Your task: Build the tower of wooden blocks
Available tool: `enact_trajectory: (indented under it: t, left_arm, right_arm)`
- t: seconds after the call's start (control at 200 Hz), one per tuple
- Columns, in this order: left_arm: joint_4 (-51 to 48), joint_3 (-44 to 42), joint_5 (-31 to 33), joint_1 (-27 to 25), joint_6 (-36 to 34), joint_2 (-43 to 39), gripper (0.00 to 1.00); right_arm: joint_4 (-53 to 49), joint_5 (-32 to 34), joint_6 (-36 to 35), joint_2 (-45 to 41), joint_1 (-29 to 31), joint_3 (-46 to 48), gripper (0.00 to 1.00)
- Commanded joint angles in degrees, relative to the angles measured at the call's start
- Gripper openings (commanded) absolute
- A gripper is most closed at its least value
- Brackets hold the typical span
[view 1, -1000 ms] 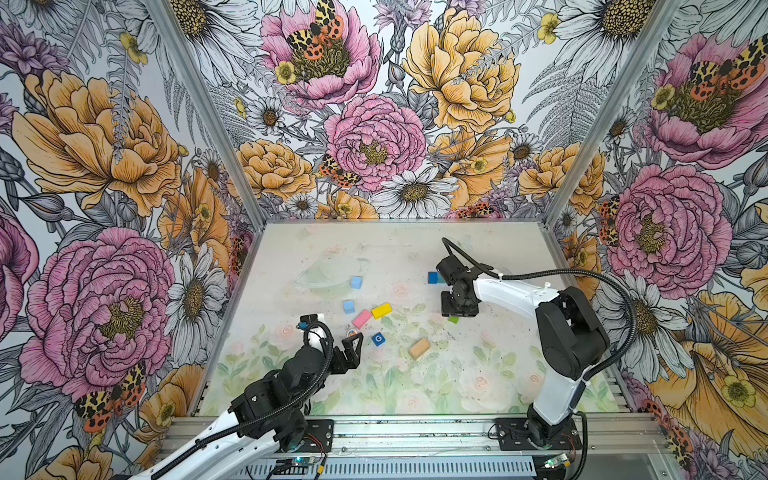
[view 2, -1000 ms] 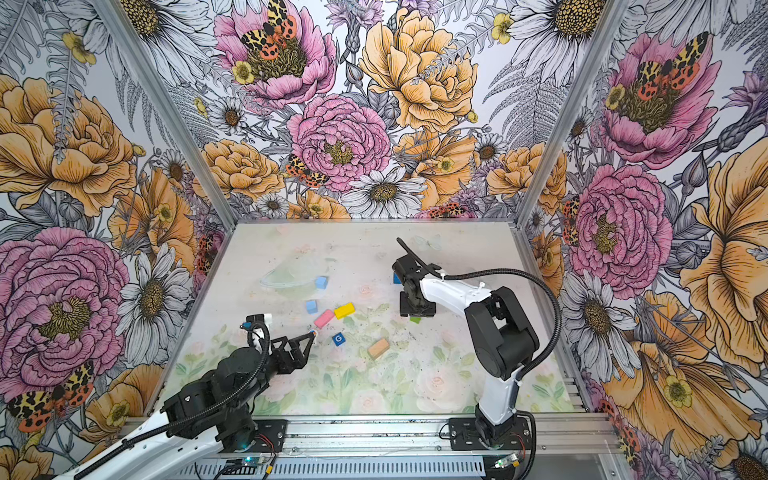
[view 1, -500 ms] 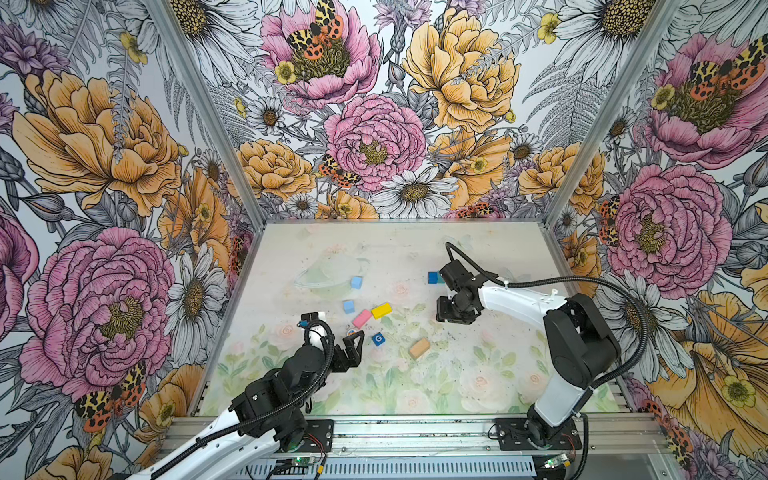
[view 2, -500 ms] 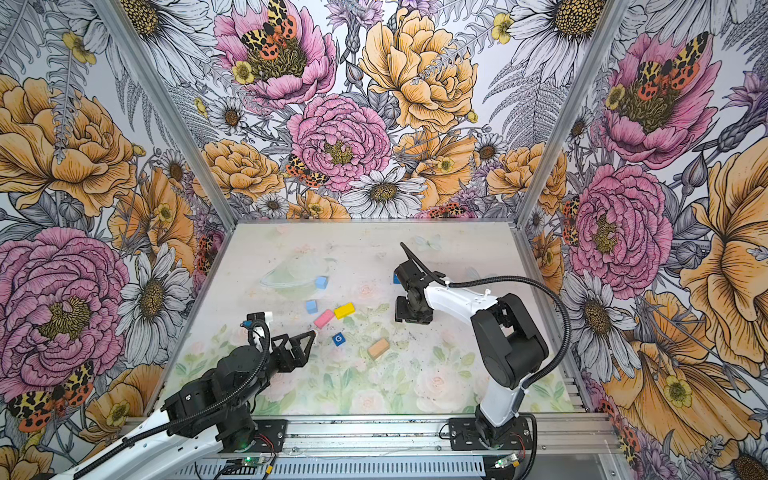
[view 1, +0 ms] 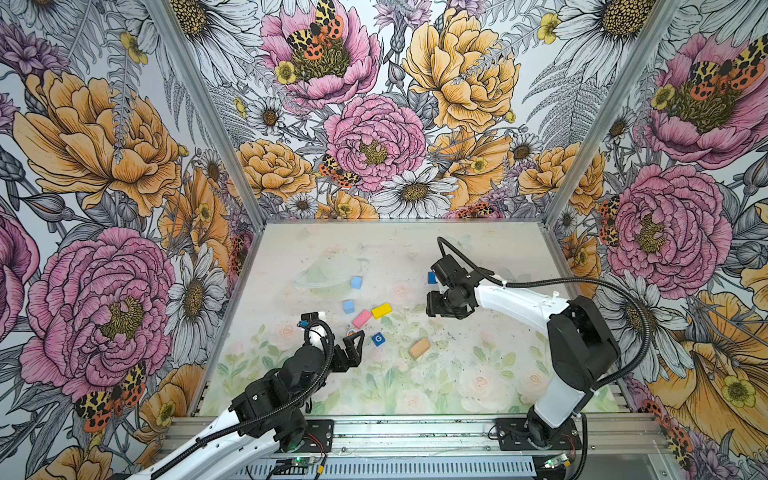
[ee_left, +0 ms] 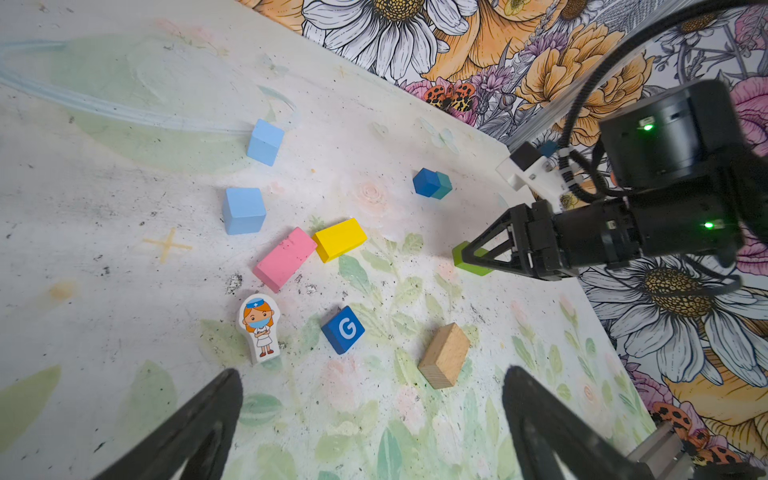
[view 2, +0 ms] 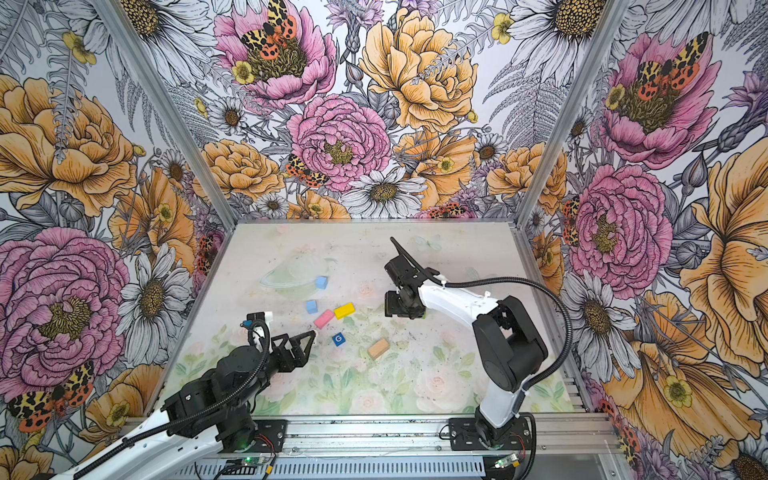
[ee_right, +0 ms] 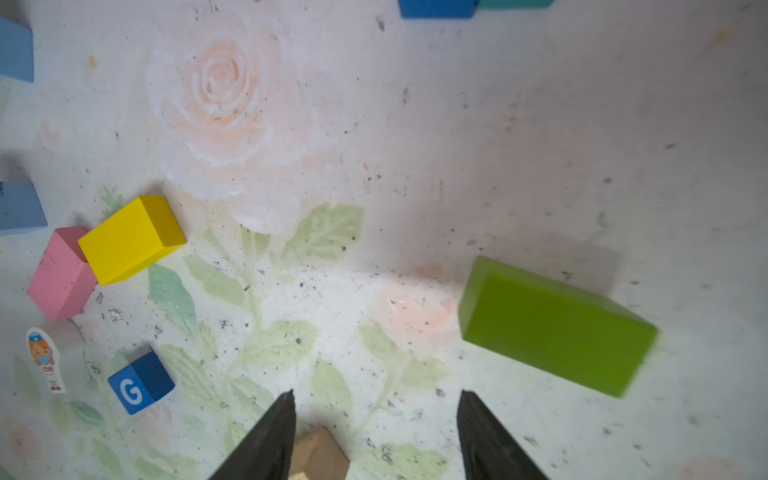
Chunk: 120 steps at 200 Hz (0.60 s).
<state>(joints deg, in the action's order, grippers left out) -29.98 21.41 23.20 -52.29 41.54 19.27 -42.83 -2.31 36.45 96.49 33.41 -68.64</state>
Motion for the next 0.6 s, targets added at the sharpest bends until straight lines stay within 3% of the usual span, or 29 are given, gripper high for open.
enact_trajectory:
  t: [0.0, 0.18, 0.595]
  left_arm:
    - [2.74, 0.67, 1.55, -0.27, -2.1, 1.31, 0.99]
    - [5.37, 1.25, 0.67, -0.18, -3.13, 4.72, 0.99]
    - [5.37, 3.27, -2.83, -0.31, -7.49, 6.96, 0.99]
  right_arm:
    - [-5.27, 9.56, 0.07, -4.23, -0.46, 0.93, 0.77]
    - [-5.27, 9.62, 0.54, -2.33, -1.66, 0.64, 0.85]
    - [-4.02, 9.82, 2.49, 5.27, -2.07, -1.14, 0.86]
